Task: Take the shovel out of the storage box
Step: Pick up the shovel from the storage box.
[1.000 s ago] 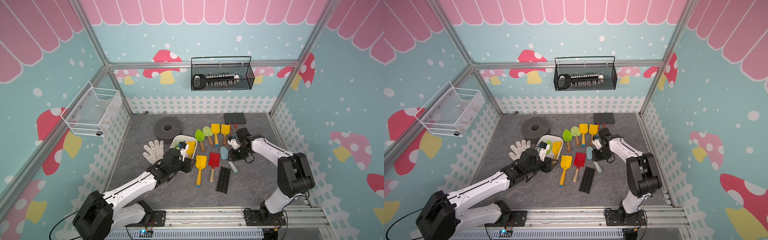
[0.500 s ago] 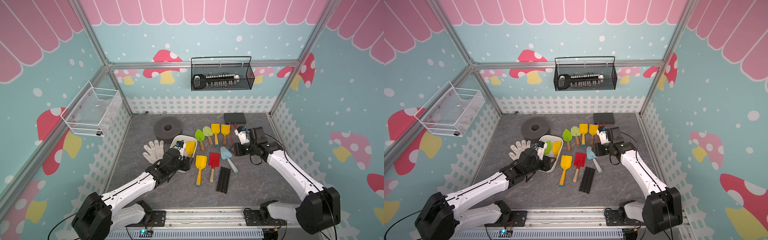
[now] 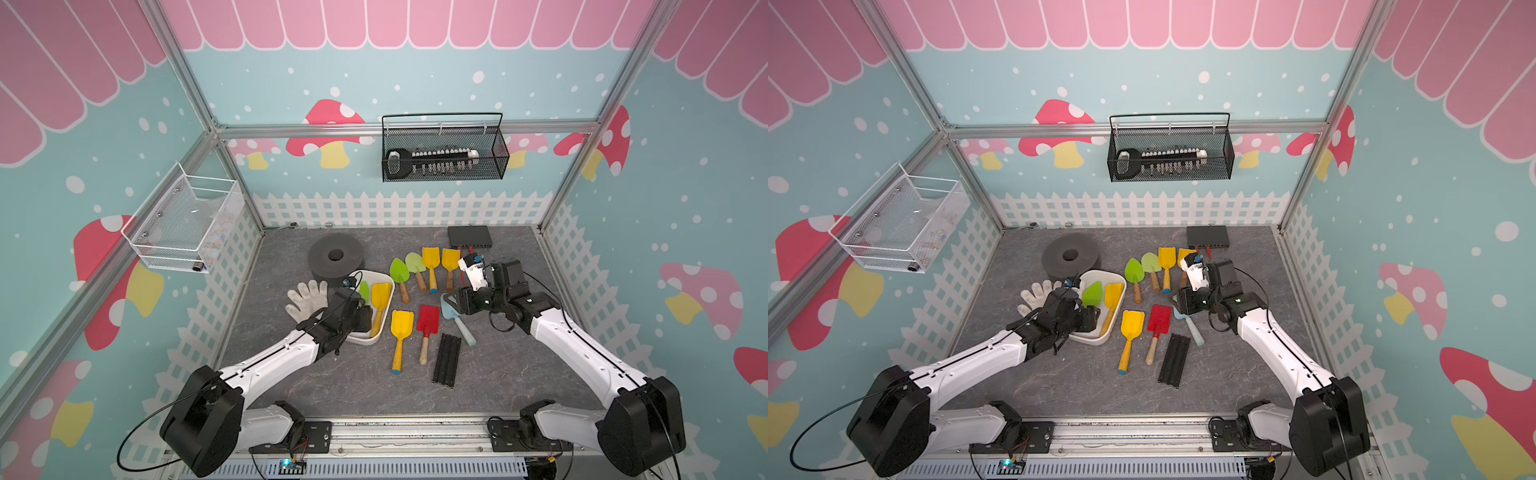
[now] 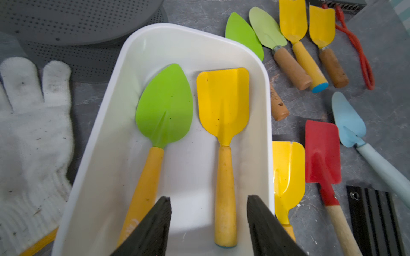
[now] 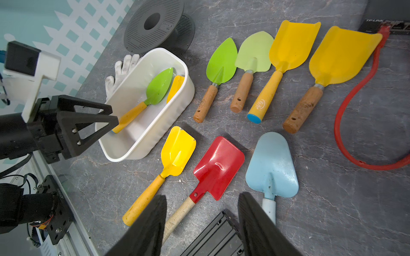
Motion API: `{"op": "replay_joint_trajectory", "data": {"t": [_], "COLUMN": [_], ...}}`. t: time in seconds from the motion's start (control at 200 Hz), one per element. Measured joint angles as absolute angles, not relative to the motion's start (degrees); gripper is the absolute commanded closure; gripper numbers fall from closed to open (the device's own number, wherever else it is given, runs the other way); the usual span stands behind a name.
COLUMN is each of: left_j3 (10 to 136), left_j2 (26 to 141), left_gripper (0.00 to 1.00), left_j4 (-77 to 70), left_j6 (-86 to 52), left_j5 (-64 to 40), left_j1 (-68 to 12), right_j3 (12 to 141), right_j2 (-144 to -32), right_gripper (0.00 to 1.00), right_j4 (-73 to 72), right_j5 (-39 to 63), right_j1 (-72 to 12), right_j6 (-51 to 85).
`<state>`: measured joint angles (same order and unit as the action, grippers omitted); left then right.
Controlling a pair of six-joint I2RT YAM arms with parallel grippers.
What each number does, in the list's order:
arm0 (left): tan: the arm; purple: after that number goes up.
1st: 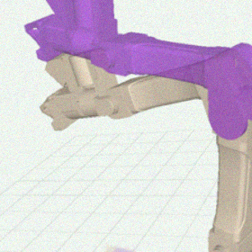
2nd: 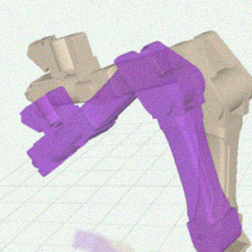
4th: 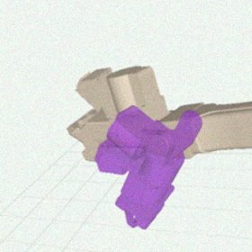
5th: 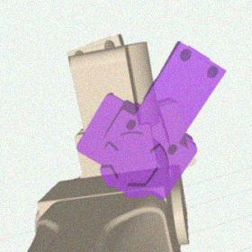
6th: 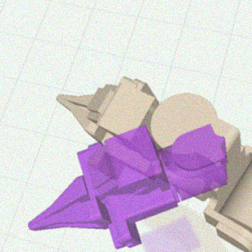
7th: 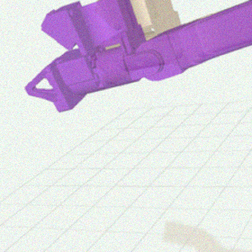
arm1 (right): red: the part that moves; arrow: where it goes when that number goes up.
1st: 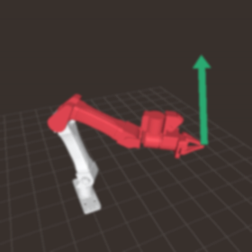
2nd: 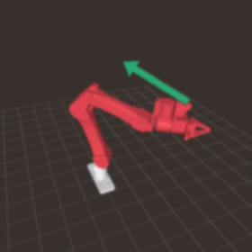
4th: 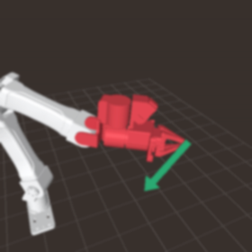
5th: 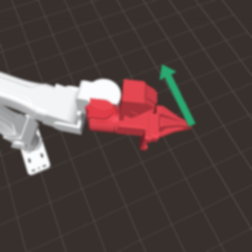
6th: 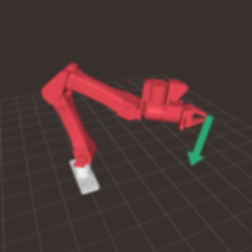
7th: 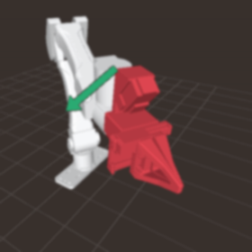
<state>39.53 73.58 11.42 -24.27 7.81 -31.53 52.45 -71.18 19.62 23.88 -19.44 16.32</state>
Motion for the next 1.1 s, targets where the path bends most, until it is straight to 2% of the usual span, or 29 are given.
{"op": "replay_joint_trajectory", "data": {"t": [0.575,0.936,1.101], "left_j3": [48.29,52.25,52.58], "left_j2": [86.13,95.46,97.41], "left_gripper": [0.43,0.54,0.56], "left_j4": [20.08,20.40,21.26], "left_j6": [-20.40,-18.90,-19.46], "left_j5": [16.05,15.59,15.09], "left_j1": [-29.87,-28.36,-27.68], "right_j3": [50.65,49.87,49.78], "right_j2": [-69.95,-68.25,-67.96], "right_gripper": [0.45,0.47,0.48], "right_j4": [19.27,19.27,19.22], "right_j5": [24.25,24.86,24.93], "right_j1": [-20.25,-20.25,-20.25], "right_j6": [14.96,14.15,14.13]}}
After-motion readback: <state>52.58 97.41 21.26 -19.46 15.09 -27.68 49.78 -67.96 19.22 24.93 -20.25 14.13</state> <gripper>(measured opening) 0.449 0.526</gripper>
